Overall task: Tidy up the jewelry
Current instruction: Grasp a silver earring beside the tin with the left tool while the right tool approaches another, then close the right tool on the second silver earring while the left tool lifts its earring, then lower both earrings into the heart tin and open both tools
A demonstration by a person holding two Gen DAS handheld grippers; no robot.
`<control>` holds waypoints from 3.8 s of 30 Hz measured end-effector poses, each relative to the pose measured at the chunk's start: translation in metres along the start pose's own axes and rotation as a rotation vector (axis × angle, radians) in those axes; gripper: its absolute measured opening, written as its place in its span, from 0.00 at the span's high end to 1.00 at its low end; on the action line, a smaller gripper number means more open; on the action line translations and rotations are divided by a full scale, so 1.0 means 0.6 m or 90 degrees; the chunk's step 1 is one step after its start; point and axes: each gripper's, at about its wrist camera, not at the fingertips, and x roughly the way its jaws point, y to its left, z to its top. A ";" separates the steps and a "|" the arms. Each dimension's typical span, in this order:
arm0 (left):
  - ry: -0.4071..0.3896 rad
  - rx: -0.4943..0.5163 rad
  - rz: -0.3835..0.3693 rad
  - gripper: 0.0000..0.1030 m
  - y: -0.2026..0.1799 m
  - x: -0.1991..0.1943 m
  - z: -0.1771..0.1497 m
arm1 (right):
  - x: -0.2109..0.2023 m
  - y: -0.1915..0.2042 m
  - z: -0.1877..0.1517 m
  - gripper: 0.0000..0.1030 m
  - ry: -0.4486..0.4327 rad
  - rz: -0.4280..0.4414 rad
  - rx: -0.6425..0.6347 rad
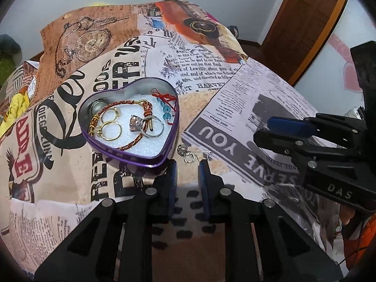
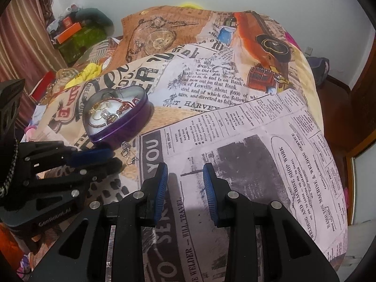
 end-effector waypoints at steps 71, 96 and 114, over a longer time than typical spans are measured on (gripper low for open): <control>-0.189 -0.021 0.037 0.92 0.061 -0.196 -0.002 | -0.100 0.133 0.103 0.91 -0.144 0.022 -0.079; -0.164 -0.062 0.023 0.92 0.124 -0.126 0.040 | -0.020 0.141 0.143 0.91 -0.107 0.052 -0.055; -0.103 -0.050 -0.003 0.92 0.122 -0.054 0.041 | 0.058 0.127 0.136 0.91 -0.034 0.064 -0.044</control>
